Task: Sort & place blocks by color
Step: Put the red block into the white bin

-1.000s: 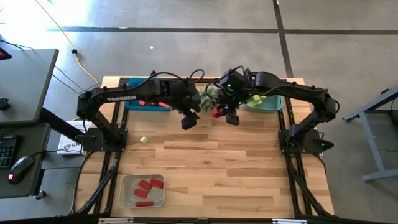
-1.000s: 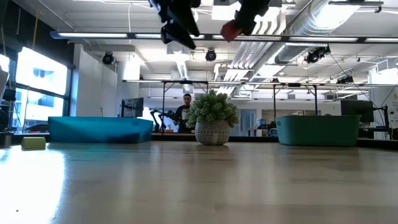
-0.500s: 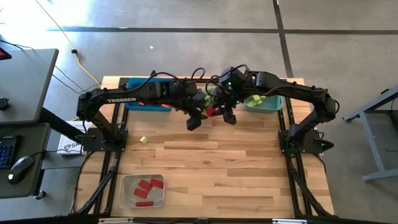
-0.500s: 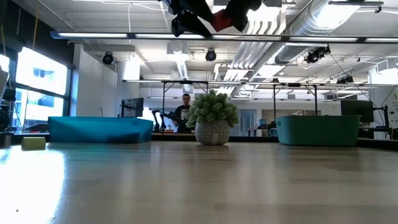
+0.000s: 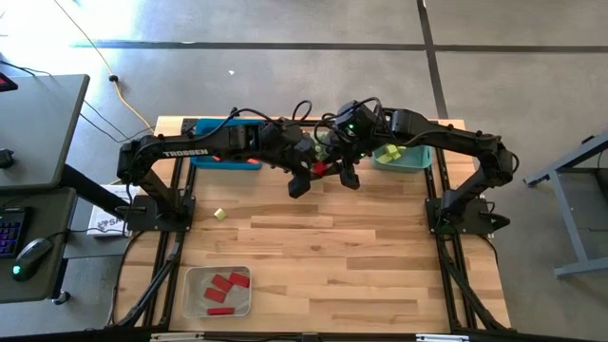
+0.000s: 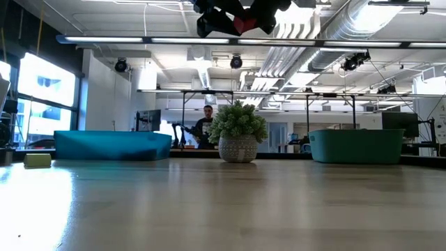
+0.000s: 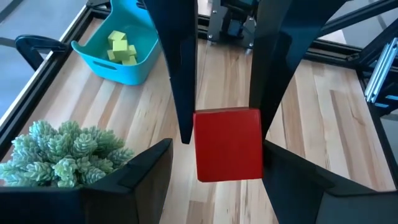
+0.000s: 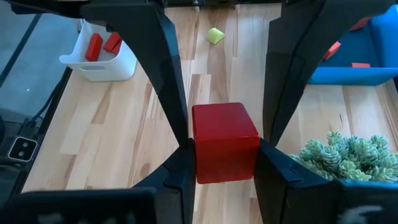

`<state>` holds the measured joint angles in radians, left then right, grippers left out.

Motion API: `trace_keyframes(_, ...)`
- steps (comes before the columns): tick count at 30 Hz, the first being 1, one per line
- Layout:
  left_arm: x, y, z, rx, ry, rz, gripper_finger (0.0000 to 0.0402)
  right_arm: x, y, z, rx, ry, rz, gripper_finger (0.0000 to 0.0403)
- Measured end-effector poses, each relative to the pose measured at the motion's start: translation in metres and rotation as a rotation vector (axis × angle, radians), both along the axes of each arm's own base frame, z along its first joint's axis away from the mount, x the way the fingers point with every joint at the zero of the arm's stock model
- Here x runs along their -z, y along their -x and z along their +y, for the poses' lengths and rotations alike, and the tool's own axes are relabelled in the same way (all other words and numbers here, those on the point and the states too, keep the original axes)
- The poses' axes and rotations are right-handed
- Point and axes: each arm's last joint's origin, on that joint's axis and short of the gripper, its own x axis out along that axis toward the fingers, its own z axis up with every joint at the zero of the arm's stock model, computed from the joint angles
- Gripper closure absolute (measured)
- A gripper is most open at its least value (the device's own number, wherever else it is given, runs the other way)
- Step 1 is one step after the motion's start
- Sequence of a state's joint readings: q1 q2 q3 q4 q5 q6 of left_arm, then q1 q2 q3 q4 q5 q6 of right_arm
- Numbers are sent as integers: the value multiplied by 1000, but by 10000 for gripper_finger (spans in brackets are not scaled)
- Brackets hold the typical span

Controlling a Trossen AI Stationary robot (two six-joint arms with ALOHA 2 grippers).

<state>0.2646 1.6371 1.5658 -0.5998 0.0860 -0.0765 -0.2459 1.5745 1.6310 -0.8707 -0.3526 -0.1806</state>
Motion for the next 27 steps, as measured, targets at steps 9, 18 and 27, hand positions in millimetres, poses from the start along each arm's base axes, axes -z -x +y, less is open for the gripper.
trace_keyframes(9,0,0,1,-3,0,1,215,0,0,0,3,3,1,308)
trace_keyframes(18,0,0,1,8,-15,5,299,0,0,-1,8,9,6,308)
trace_keyframes(27,3,2,0,16,-19,39,299,2,2,0,15,-20,32,217)
